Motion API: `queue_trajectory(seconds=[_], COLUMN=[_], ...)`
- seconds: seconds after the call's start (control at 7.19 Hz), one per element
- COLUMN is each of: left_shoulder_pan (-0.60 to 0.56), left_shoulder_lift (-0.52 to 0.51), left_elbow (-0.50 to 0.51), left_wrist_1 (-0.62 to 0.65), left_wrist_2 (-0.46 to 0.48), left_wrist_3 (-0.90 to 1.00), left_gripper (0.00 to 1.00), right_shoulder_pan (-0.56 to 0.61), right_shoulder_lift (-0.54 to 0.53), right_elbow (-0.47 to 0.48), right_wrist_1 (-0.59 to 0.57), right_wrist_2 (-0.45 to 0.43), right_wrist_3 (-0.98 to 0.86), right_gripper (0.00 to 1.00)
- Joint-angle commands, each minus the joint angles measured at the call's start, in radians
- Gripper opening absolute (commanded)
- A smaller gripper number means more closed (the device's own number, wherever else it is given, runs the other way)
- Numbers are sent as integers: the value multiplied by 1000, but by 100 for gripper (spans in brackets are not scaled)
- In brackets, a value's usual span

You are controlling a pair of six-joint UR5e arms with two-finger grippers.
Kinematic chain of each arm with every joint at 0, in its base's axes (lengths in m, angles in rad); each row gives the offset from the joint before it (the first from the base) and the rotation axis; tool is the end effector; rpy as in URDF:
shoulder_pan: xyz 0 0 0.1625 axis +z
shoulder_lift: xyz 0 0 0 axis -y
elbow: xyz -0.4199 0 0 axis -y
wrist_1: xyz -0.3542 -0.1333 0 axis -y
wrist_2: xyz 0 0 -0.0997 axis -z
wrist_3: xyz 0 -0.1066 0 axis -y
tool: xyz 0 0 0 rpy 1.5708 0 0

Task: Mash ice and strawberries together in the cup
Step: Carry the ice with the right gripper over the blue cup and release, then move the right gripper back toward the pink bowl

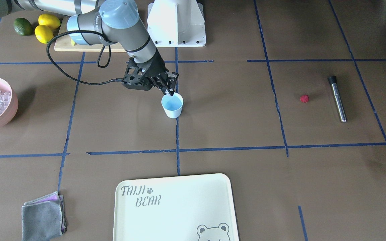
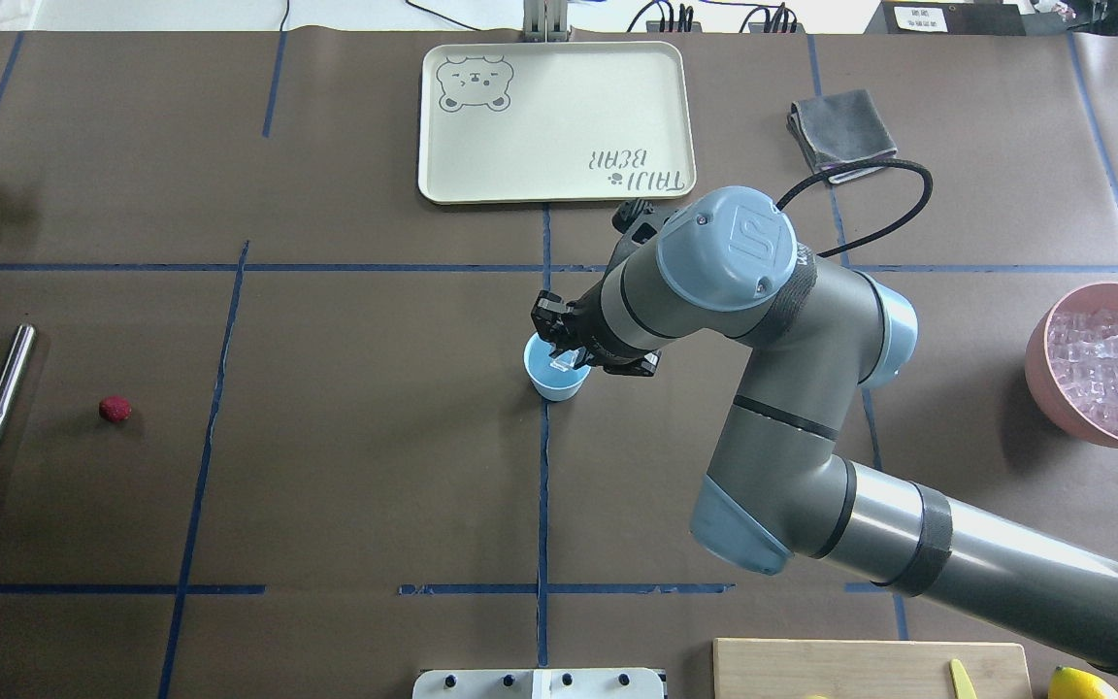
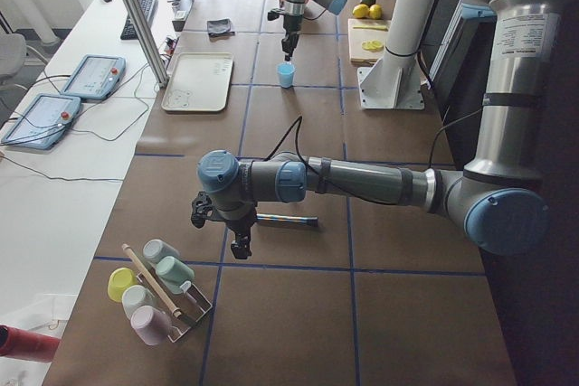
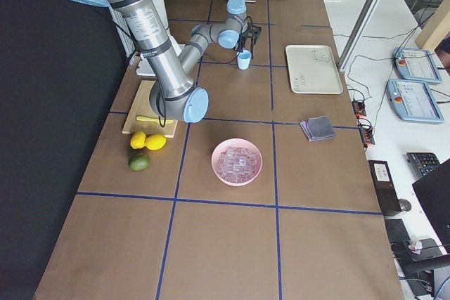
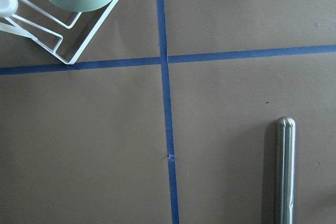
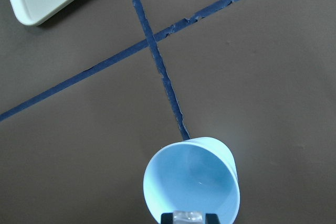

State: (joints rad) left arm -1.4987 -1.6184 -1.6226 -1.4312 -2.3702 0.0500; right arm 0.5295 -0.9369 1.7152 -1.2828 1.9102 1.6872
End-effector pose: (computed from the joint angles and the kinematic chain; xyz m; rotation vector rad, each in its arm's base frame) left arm -0.0229 -0.4719 0.6250 -0.0469 0.7992 0.0994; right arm -0.5005 -0.4062 0.2135 -0.0840 -1.1026 0.3985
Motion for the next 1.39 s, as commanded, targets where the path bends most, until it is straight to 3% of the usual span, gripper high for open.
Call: queue_trajectory(seconds=[0.0,0.28,0.42,0.56,0.7,0.83,0.97,1.25], left_shoulder_pan=[0,0,0,0,0,0,0,0], left_shoulder_lift=[0,0,0,0,2,2,2,2], left_elbow=[1,0,0,1,1,3,6,4], left_wrist_1=[0,0,0,0,0,0,2,0], left_wrist_2=[0,0,-1,0,0,0,-1,-1], left_wrist_3=[1,1,1,1,1,-1,-1,-1], left_gripper=[100,100,100,100,100,100,100,100], right_shoulder_pan=[-2,-2,0,54,146,275,364,488], right_shoulder_lift=[7,10,10,-9,-98,-187,-324,-620], right_elbow=[-11,-14,-15,9,49,107,174,244], right_wrist_1=[-4,-6,-4,-6,-4,-6,-6,-3], right_wrist_2=[-6,-6,-6,36,135,264,330,342], right_wrist_3=[2,2,0,-9,-32,-198,-381,-876], right_gripper=[63,68,66,66,64,63,64,65])
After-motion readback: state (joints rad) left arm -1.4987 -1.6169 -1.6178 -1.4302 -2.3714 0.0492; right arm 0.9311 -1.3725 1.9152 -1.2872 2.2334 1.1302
